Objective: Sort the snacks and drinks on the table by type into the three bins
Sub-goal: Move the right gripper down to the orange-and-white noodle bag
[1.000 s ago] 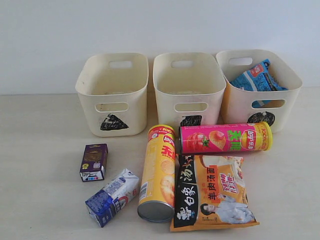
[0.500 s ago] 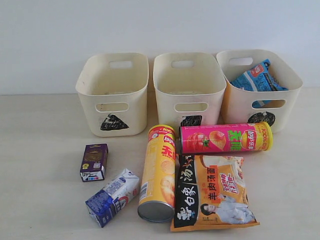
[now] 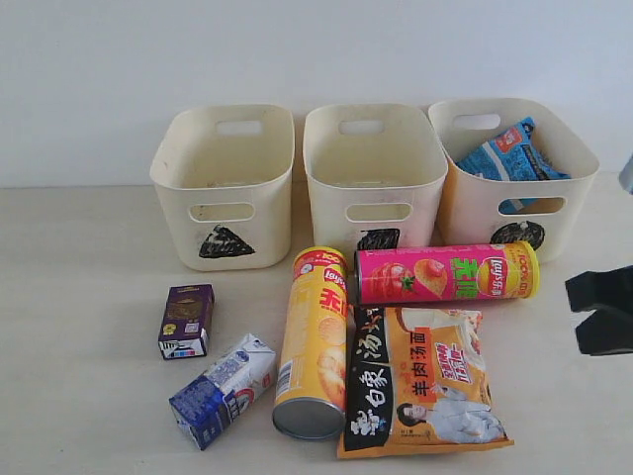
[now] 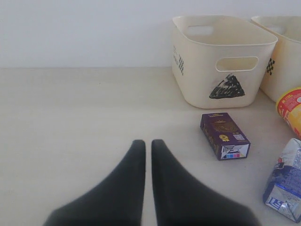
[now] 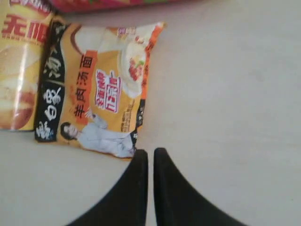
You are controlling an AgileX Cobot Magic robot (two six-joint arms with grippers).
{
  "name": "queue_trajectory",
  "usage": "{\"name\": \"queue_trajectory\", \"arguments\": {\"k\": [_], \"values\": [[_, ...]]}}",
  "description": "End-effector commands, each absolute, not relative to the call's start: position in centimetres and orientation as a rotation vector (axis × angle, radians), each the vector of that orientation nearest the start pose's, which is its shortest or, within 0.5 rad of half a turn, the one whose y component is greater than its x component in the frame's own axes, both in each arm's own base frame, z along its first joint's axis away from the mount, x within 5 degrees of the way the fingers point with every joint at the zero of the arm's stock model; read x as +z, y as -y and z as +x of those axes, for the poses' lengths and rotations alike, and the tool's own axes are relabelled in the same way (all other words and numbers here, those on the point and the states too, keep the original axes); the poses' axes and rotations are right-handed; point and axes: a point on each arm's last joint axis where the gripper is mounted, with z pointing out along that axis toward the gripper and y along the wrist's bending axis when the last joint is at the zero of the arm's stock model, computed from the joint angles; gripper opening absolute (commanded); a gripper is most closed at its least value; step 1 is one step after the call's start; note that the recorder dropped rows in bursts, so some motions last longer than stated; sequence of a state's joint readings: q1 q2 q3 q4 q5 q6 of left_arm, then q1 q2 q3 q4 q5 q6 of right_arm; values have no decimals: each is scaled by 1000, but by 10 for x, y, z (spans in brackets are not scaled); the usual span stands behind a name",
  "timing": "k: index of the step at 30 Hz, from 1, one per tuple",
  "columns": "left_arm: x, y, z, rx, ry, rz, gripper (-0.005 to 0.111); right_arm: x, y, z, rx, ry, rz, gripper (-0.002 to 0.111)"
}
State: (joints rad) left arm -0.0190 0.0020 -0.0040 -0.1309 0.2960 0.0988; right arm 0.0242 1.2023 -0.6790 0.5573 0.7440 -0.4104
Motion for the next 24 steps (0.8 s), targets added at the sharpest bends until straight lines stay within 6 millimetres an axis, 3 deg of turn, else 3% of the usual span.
{"name": "queue_trajectory", "arguments": {"k": [1,4,8,11,17,20,24], "values": [[188,5,55,-72,-1766,20,4,228,-45,225,620,-2687,-230,0],[188,5,55,-72,-1766,20,4,219,-50,237,697,-2694,-251,12],[188,5,55,-72,-1766,20,4,208,-53,255,759,-2686,-200,46],[188,5,55,-72,-1766,20,4,195,-54,265,788,-2673,-163,65],[188,5,55,-72,-1766,20,4,174,-47,278,1048,-2645,-186,68],[188,5,55,-72,-1766,20,4,162,-38,285,1091,-2627,-120,69],[188,5,55,-72,-1766,20,4,145,-33,291,1124,-2624,-80,80]]}}
